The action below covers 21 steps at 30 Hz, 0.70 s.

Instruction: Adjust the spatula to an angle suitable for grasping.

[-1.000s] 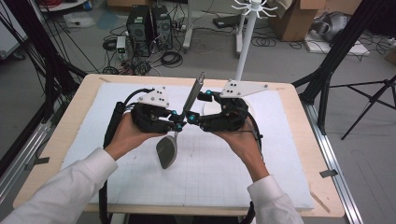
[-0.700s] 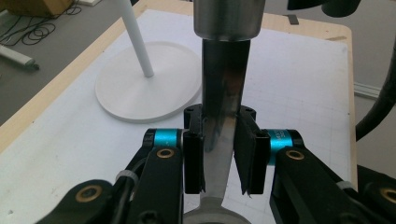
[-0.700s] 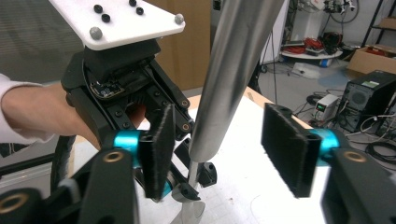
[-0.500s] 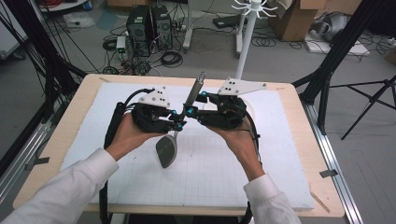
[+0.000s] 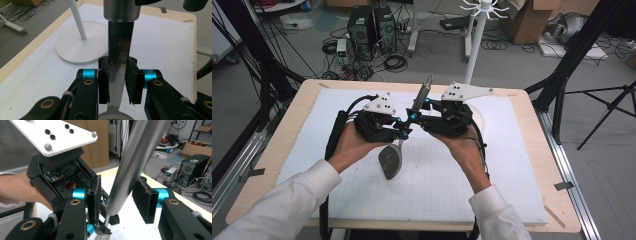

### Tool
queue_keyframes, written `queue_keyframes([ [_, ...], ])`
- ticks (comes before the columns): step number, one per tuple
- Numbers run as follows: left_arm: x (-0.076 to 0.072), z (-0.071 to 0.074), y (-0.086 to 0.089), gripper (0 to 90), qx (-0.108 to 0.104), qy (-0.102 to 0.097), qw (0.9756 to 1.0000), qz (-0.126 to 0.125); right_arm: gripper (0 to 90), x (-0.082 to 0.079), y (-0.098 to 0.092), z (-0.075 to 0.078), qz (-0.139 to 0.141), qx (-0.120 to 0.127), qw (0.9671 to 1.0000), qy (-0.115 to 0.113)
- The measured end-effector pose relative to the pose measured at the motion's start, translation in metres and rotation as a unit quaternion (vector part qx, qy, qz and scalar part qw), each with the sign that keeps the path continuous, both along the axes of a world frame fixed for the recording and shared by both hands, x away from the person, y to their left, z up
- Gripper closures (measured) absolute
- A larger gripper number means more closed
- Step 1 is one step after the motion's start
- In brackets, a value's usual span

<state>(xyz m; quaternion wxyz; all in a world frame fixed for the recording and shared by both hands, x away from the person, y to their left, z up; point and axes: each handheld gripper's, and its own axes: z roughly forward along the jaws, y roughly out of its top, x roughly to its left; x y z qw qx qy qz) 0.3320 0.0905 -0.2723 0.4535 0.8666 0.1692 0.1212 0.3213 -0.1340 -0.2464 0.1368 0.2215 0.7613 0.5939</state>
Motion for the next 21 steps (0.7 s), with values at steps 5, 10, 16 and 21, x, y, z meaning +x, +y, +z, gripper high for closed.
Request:
queue_keyframes([
  [5,-0.0004,0.0001,-0.0016,74.4,0.000,-0.003,1.0000,0.007,60.6,0.0001,0.0016,0.0007,-0.006,0.003,1.0000,0.002],
  [10,-0.0007,0.0004,-0.0019,74.4,0.001,-0.007,0.9999,0.013,64.2,0.0003,0.0019,0.0007,-0.014,0.004,0.9999,0.006],
  [16,-0.0013,0.0006,-0.0019,74.4,0.003,-0.014,0.9997,0.018,69.1,0.0005,0.0024,0.0007,-0.020,0.007,0.9997,0.012],
  [21,-0.0009,0.0002,-0.0022,74.4,0.003,-0.013,0.9997,0.021,70.9,0.0015,0.0034,0.0008,-0.021,0.013,0.9995,0.017],
])
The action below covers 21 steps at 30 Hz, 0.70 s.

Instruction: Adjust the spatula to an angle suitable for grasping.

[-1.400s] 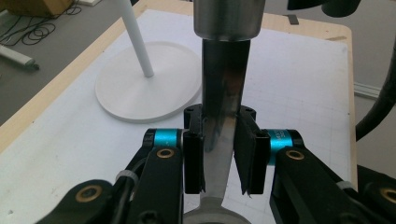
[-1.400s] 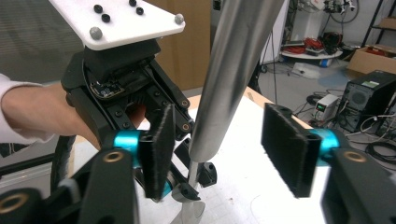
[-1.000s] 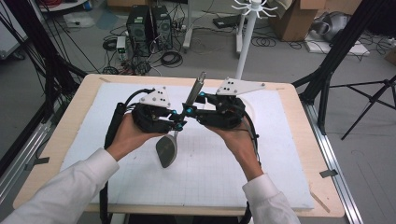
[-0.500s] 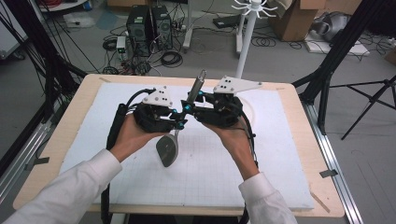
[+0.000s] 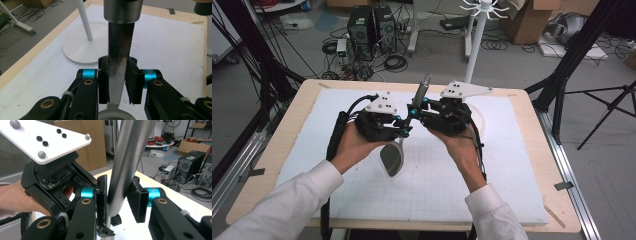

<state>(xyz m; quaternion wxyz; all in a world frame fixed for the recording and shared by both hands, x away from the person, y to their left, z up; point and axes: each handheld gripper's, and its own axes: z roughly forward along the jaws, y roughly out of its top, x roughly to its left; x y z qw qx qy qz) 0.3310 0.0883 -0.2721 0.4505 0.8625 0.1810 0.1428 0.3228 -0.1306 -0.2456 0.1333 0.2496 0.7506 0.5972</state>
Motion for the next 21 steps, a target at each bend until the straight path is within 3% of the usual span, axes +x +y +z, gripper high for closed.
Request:
queue_keyframes([
  [7,0.0004,-0.0009,-0.0001,74.2,0.007,-0.006,1.0000,0.003,74.0,0.0006,0.0020,0.0011,0.000,0.004,0.9997,0.023],
  [17,0.0005,0.0006,0.0024,72.9,0.001,-0.008,1.0000,-0.004,74.8,-0.0024,0.0052,0.0044,-0.004,0.000,0.9998,0.017],
  [21,0.0008,0.0003,0.0044,60.4,-0.002,-0.005,0.9999,-0.010,74.9,-0.0028,0.0047,0.0055,-0.003,-0.004,0.9999,0.015],
])
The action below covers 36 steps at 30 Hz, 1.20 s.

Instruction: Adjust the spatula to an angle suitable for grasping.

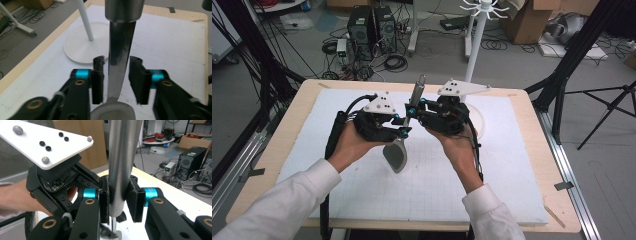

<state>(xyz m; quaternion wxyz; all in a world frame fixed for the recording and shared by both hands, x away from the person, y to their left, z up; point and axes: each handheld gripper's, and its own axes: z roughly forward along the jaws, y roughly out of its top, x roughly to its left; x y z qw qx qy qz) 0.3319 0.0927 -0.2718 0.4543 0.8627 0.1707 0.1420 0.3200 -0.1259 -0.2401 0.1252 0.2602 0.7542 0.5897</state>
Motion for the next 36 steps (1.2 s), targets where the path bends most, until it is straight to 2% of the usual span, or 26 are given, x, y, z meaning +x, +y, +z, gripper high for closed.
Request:
queue_keyframes([
  [3,0.001,0.000,0.002,50.0,0.000,0.005,1.0000,-0.006,75.0,0.001,-0.002,0.000,0.000,-0.001,1.0000,0.000],
  [7,0.002,0.000,0.004,37.6,-0.014,0.008,0.9998,-0.015,75.0,0.001,-0.005,0.000,0.005,0.001,1.0000,0.001],
  [9,0.003,0.000,0.004,29.6,-0.018,-0.001,0.9996,-0.024,75.0,0.001,-0.006,0.001,0.010,0.004,0.9999,0.001],
  [13,0.005,-0.001,0.005,14.2,-0.024,-0.003,0.9992,-0.031,75.0,0.001,-0.008,0.002,0.021,0.004,0.9998,0.001],
  [17,0.009,-0.001,0.007,3.4,-0.036,0.021,0.9982,-0.042,75.0,0.001,-0.010,0.003,0.030,0.000,0.9995,-0.002],
  [18,0.009,0.000,0.008,1.7,-0.047,0.031,0.9972,-0.048,75.0,0.001,-0.010,0.003,0.034,-0.001,0.9994,-0.003],
  [28,0.008,0.001,0.012,1.8,-0.058,0.027,0.9946,-0.081,75.0,0.002,-0.012,0.004,0.072,-0.003,0.9973,-0.008],
  [34,0.008,0.003,0.015,3.0,-0.081,0.027,0.9907,-0.106,75.0,0.003,-0.013,0.004,0.100,0.001,0.9949,-0.011],
  [36,0.008,0.003,0.016,3.1,-0.080,0.027,0.9902,-0.111,75.0,0.004,-0.014,0.004,0.111,0.003,0.9938,-0.013],
])
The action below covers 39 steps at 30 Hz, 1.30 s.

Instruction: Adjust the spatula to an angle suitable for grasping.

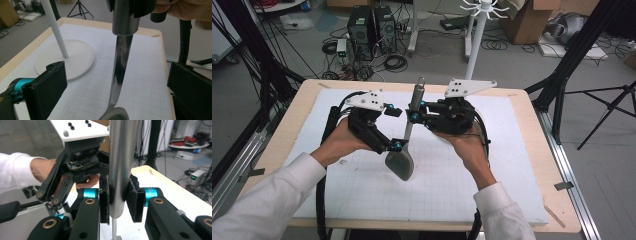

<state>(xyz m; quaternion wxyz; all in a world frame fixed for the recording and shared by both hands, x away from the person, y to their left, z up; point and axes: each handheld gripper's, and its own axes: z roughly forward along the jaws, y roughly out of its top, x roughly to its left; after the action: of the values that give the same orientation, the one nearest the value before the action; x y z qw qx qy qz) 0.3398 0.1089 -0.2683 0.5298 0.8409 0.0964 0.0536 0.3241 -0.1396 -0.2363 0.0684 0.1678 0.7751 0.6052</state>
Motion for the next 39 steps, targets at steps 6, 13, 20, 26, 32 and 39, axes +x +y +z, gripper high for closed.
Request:
queue_keyframes([
  [6,0.0003,0.0011,0.0034,3.1,-0.015,0.008,0.9997,-0.019,75.0,0.0016,-0.0032,-0.0003,0.029,0.008,0.9995,0.002],
  [13,-0.0021,0.0013,0.0041,8.8,-0.031,0.013,0.9978,-0.056,75.0,0.0028,-0.0033,-0.0005,0.068,0.019,0.9975,0.001],
  [20,-0.0032,0.0012,0.0051,20.7,-0.048,0.025,0.9931,-0.105,75.1,0.0018,-0.0008,-0.0005,0.104,0.023,0.9943,0.000],
  [26,-0.0044,0.0023,0.0049,30.1,-0.034,0.024,0.9907,-0.130,75.1,0.0011,0.0009,-0.0007,0.128,0.022,0.9916,-0.006],
  [32,-0.0046,0.0023,0.0050,42.8,-0.036,0.024,0.9874,-0.152,75.1,-0.0002,0.0038,-0.0011,0.149,0.018,0.9887,-0.005],
  [39,-0.0053,0.0022,0.0046,58.9,-0.039,0.022,0.9846,-0.169,75.1,-0.0013,0.0056,-0.0010,0.166,0.024,0.9859,-0.008],
])
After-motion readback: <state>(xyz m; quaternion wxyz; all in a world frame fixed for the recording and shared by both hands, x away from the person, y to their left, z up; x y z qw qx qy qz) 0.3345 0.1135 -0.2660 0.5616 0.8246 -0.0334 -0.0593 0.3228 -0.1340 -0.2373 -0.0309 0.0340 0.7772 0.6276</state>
